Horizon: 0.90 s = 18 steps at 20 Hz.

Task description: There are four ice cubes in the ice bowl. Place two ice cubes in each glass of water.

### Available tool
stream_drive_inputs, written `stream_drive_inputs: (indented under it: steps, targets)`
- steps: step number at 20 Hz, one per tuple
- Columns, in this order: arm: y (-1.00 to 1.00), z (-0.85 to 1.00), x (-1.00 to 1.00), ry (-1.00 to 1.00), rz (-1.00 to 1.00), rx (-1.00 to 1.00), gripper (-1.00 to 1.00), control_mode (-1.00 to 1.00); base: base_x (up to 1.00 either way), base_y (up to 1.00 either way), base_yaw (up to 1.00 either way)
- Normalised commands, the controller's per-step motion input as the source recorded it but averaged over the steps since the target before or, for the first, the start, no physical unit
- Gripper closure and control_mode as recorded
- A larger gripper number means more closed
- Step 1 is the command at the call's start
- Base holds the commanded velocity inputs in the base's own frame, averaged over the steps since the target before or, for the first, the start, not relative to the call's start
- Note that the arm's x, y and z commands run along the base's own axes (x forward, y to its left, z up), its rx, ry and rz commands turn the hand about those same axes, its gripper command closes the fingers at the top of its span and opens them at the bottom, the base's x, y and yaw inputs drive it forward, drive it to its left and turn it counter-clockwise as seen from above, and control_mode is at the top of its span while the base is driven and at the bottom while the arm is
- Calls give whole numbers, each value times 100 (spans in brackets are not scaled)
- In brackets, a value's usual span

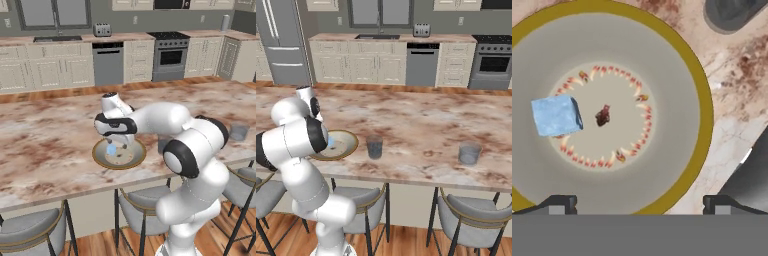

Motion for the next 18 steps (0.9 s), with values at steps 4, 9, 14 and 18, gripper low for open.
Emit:
stream_drive_inputs:
  steps: [4, 9, 14, 18]
  targets:
    - [0, -2, 0, 0, 0, 3, -100, -100, 0, 0, 0]
    - [0, -4, 8, 0, 1, 5, -100, -100, 0, 0, 0]
    - [0, -1, 11, 0, 6, 4, -100, -100, 0, 0, 0]
    - [0, -12, 11, 0, 6, 1, -100, -100, 0, 0, 0]
